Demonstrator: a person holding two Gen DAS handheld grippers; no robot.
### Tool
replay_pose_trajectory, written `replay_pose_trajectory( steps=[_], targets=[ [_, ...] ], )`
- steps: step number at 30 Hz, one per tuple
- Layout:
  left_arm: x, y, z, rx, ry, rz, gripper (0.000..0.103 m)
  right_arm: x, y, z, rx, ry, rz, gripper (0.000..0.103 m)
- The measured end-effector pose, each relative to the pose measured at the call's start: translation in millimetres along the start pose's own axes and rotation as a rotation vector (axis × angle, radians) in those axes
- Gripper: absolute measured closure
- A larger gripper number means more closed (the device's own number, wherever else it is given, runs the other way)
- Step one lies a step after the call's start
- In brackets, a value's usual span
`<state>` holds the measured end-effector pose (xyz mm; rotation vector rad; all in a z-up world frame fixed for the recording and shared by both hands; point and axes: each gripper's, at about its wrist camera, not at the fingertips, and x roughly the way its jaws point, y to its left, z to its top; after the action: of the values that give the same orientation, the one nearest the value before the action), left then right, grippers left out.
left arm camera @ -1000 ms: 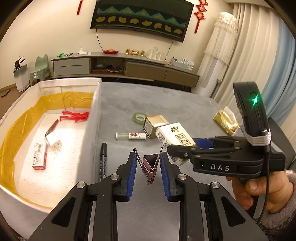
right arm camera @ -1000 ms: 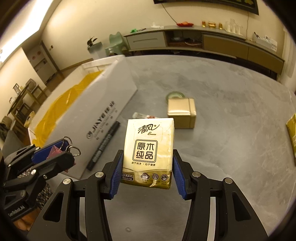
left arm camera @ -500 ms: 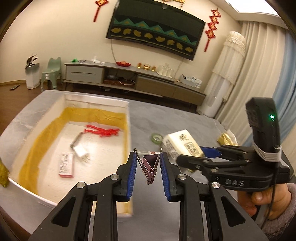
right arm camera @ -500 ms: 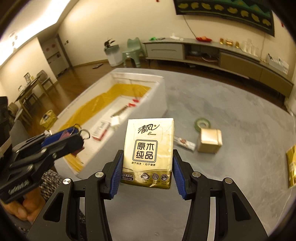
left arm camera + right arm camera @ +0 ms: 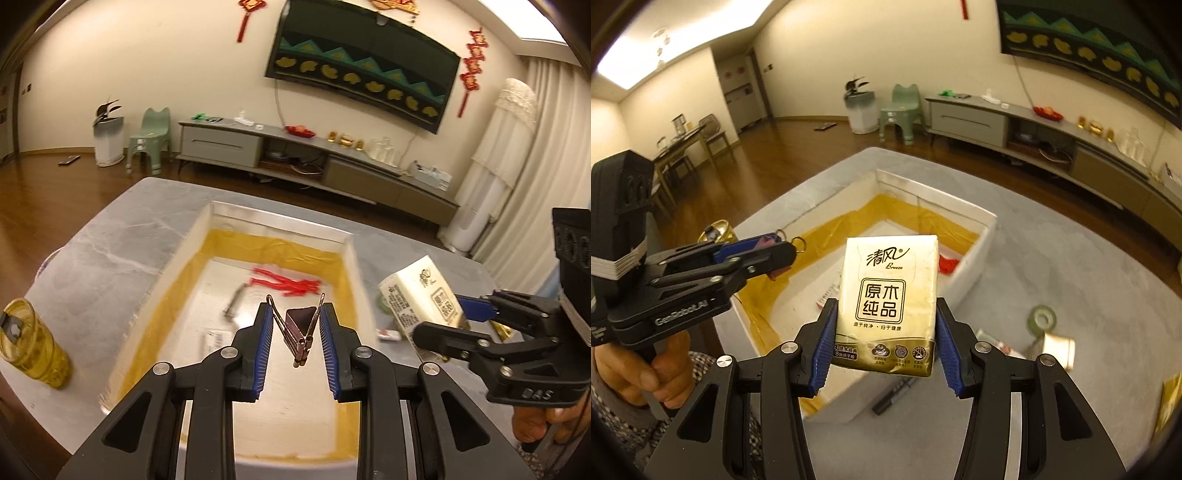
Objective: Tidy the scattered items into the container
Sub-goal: 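Lift and carry the binder clip and tissue pack with both grippers over the box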
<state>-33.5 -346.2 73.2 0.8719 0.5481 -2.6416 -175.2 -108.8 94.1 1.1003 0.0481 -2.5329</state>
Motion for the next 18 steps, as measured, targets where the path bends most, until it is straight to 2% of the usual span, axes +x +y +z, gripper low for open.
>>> replay_pose_trajectory(
  steps=[4, 8, 11, 15, 17, 18],
  targets=[
    [35, 21, 15, -0.027, 0.030, 0.031, 0.076, 48, -2, 21, -0.081, 0.052, 0.068, 0.051],
    [65, 29, 27, -0.040, 0.061, 0.064, 0.076, 109, -4, 44, -0.238, 0.156, 0.123, 0.051],
    [85, 29, 33, -0.045, 0.105, 0.073, 0.076, 138, -9, 51, -0.333, 0.207, 0.128, 0.051],
    [97, 22, 49, -0.036, 0.160, 0.091, 0.076, 165, -20, 58, -0.302, 0.291, 0.163, 0.050],
    [101, 23, 59, -0.020, 0.193, 0.186, 0.076, 171, -18, 64, -0.291, 0.331, 0.157, 0.050],
    [104, 29, 63, -0.045, 0.215, 0.211, 0.076, 173, -17, 67, -0.283, 0.351, 0.142, 0.050]
  ],
)
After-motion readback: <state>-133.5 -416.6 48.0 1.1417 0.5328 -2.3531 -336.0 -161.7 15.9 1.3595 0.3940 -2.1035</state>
